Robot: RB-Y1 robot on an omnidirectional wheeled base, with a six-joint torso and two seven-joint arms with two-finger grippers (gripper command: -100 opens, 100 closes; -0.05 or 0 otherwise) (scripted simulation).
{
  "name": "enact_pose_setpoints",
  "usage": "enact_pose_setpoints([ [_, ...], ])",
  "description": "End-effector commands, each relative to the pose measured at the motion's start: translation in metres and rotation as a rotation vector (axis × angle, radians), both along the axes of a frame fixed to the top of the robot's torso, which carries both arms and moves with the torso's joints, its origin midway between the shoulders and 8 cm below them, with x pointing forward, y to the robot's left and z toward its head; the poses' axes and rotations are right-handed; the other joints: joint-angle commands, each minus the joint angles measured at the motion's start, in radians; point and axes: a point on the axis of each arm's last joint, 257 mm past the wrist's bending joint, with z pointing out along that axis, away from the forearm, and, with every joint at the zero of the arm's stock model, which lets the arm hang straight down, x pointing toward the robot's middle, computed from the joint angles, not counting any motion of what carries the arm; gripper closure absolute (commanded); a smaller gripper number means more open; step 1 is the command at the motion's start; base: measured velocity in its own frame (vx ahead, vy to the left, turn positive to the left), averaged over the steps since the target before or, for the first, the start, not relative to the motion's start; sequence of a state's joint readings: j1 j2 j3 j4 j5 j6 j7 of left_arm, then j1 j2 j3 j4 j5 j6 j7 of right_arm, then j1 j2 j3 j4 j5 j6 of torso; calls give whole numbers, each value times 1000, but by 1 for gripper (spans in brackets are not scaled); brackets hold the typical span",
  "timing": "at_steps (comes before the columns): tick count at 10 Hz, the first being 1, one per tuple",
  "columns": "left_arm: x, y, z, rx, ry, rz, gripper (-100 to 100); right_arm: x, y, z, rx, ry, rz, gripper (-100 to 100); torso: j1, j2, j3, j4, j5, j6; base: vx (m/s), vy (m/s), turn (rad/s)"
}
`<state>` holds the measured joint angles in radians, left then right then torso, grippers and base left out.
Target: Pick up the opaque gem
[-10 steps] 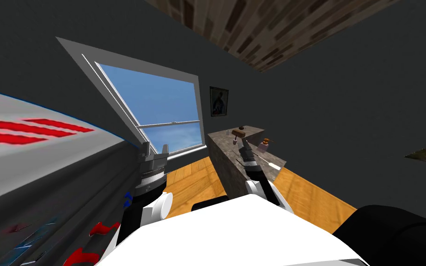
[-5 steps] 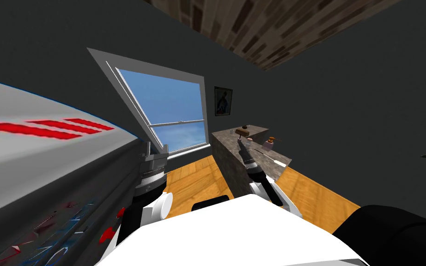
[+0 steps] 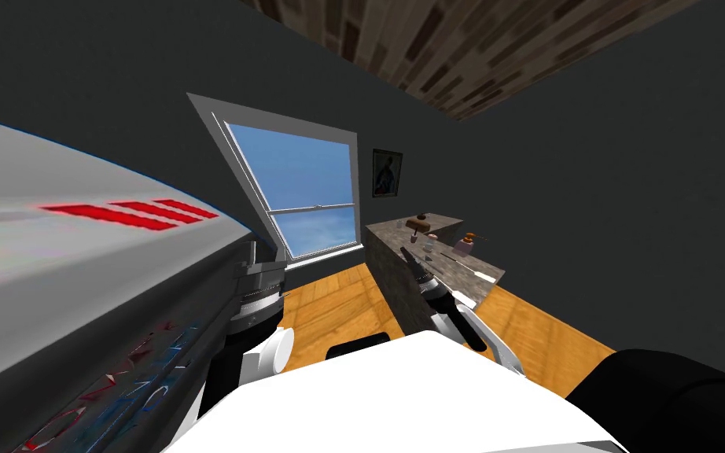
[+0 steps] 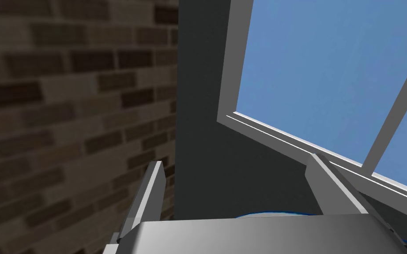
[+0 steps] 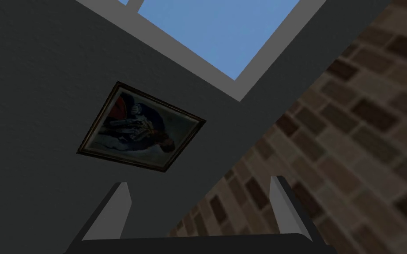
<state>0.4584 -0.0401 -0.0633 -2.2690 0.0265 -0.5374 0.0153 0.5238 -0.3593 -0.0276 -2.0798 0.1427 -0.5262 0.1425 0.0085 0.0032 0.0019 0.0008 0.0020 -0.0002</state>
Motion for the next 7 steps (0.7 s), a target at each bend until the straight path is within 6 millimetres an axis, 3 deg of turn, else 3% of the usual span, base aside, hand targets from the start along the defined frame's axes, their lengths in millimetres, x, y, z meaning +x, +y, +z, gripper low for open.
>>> enact_pose_setpoints([
  [1, 0, 0, 0, 0, 0, 0, 0, -1, 2, -5, -45, 7, 11, -100, 0, 0, 0, 0, 0, 0, -16, 98, 27],
  [4, 0, 0, 0, 0, 0, 0, 0, -3, 1, -30, -192, 43, 39, -100, -2, -1, -1, 0, 0, 0, -20, 118, 62],
  [5, 0, 0, 0, 0, 0, 0, 0, -3, 1, -31, -202, 44, 44, -100, 0, -2, -1, 0, 0, 0, -16, 101, 28],
  [6, 0, 0, 0, 0, 0, 0, 0, -4, 0, -45, -274, 63, 57, -100, -2, -2, -1, 0, 0, 0, -29, 116, 87],
  [7, 0, 0, 0, 0, 0, 0, 0, -4, 0, -45, -284, 65, 63, -100, -1, -1, -1, 0, 0, 0, -18, 91, 43],
])
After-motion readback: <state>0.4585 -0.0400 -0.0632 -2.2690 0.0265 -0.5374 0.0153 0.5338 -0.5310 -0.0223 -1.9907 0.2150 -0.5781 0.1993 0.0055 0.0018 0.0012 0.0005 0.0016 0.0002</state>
